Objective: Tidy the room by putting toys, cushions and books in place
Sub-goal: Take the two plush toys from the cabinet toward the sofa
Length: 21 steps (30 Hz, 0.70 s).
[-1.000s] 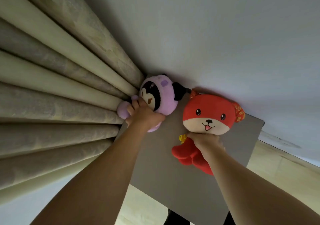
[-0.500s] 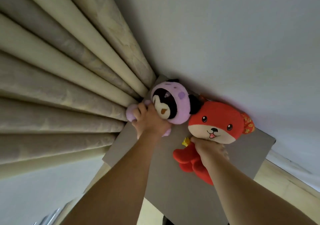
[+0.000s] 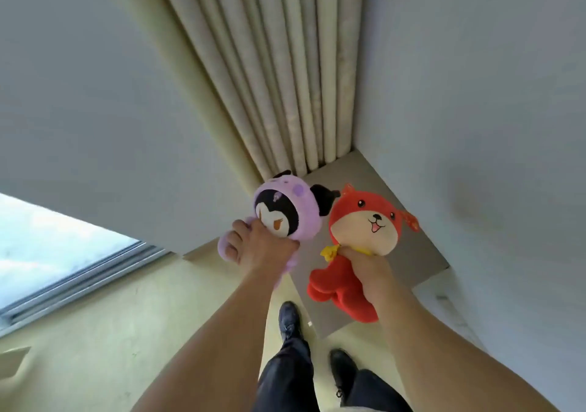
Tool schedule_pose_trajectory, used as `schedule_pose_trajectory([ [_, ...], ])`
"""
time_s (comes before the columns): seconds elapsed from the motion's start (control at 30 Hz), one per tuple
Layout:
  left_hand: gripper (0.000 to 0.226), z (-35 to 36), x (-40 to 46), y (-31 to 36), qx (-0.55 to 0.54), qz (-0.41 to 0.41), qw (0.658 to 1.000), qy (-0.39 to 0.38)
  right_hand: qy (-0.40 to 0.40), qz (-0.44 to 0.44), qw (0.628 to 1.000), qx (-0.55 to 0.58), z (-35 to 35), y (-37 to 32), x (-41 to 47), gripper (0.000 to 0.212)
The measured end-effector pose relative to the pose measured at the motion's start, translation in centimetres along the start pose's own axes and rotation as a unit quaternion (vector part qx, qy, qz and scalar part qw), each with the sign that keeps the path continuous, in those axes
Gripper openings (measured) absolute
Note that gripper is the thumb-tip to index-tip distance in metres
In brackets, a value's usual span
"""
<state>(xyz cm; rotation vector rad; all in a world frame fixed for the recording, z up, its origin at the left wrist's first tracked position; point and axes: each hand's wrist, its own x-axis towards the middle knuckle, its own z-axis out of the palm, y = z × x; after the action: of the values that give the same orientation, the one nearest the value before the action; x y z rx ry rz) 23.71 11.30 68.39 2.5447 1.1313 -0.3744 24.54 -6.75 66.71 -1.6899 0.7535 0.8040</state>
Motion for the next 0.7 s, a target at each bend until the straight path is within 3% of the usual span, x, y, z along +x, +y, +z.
schedule_pose_trajectory([
  [0.27, 0.082, -7.8, -8.6, -14.8, -0.072, -0.151, 0.985, 0.037, -0.126, -0.153, 0.978, -0.070, 8.3, -0.8, -11.6, 0.021],
  [0.4, 0.079, -10.1, -12.0, -22.8, -0.161, -0.240, 0.957, 0.029, -0.188, -0.175, 0.961, -0.107, 15.3, 2.1, -12.1, 0.068],
  [0.43, 0.078, -10.6, -12.9, -24.9, -0.183, -0.260, 0.947, 0.038, -0.198, -0.171, 0.958, -0.120, 16.6, 2.6, -15.2, 0.069],
  [0.53, 0.069, -11.6, -15.4, -31.9, -0.233, -0.336, 0.911, 0.062, -0.216, -0.180, 0.948, -0.148, 20.6, 5.3, -22.2, 0.038],
  [0.7, 0.058, -13.2, -20.2, -46.0, -0.268, -0.398, 0.874, 0.080, -0.257, -0.219, 0.922, -0.189, 28.9, 11.1, -29.0, 0.028],
])
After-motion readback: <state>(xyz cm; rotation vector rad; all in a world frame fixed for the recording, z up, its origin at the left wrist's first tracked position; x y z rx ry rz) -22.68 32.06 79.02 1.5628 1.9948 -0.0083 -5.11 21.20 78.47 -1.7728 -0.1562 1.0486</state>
